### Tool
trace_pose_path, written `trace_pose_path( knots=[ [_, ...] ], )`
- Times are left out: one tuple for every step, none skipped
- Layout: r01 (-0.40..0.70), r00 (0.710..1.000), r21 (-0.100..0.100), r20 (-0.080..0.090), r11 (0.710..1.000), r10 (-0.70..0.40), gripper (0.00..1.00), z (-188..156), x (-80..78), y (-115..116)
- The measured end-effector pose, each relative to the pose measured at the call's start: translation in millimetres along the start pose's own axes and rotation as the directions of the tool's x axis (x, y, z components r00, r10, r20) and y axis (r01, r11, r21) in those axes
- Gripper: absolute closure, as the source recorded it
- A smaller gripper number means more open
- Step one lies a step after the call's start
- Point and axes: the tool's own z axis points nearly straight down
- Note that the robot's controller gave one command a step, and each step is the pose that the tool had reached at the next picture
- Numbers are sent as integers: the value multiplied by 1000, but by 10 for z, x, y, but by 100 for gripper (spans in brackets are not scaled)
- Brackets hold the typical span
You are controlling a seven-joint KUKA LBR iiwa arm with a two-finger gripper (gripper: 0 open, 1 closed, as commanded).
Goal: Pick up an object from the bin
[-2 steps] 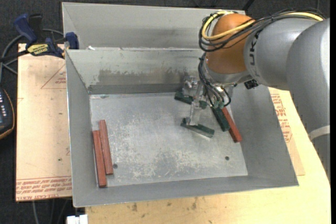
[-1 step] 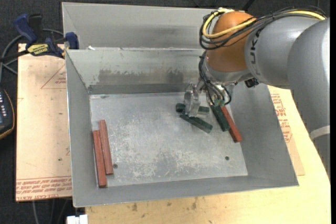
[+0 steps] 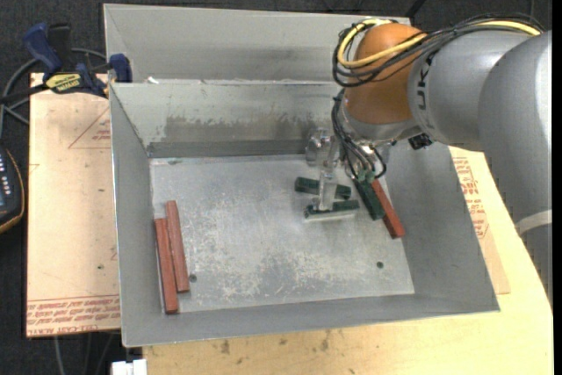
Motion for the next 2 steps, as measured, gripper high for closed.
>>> trace_pose_path(
  knots=[
    [0,1000,0,-3,1000,0,100,7,7,-2],
    [-49,999,0,3,999,49,100,-1280,228,182]
  ],
)
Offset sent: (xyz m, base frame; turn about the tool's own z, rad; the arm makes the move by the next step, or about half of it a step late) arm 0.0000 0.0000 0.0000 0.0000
